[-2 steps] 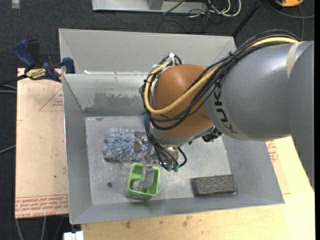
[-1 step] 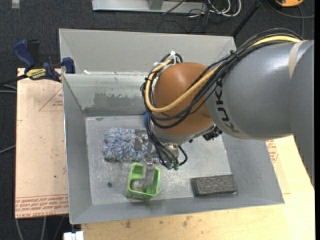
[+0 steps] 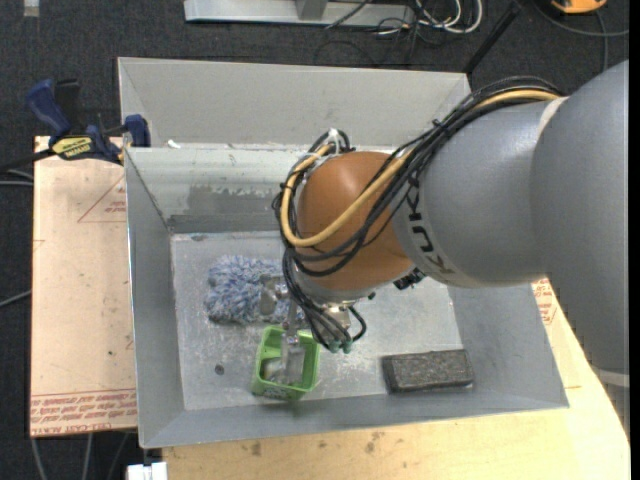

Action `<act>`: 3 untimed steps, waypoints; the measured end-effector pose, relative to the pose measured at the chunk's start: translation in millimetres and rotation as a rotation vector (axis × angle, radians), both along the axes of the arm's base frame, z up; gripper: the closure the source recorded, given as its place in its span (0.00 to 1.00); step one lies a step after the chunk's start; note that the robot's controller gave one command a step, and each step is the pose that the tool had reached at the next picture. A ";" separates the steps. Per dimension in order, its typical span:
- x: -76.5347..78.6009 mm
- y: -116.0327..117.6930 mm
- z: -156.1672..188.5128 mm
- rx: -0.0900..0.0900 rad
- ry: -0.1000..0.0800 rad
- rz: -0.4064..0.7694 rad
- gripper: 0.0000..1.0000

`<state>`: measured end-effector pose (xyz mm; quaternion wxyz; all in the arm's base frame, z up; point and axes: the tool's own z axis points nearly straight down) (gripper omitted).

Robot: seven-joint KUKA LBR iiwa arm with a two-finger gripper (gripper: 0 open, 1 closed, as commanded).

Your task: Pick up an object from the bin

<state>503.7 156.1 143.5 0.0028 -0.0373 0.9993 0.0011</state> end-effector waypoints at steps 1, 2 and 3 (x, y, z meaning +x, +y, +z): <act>10.9 -8.1 -54.5 0.000 -0.002 0.142 1.00; 10.9 -8.1 -54.5 0.000 -0.002 0.142 1.00; 12.9 -25.1 133.5 -0.001 -0.005 0.177 1.00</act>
Offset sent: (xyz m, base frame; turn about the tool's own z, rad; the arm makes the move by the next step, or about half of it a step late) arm 0.0000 0.0000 0.0000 0.0000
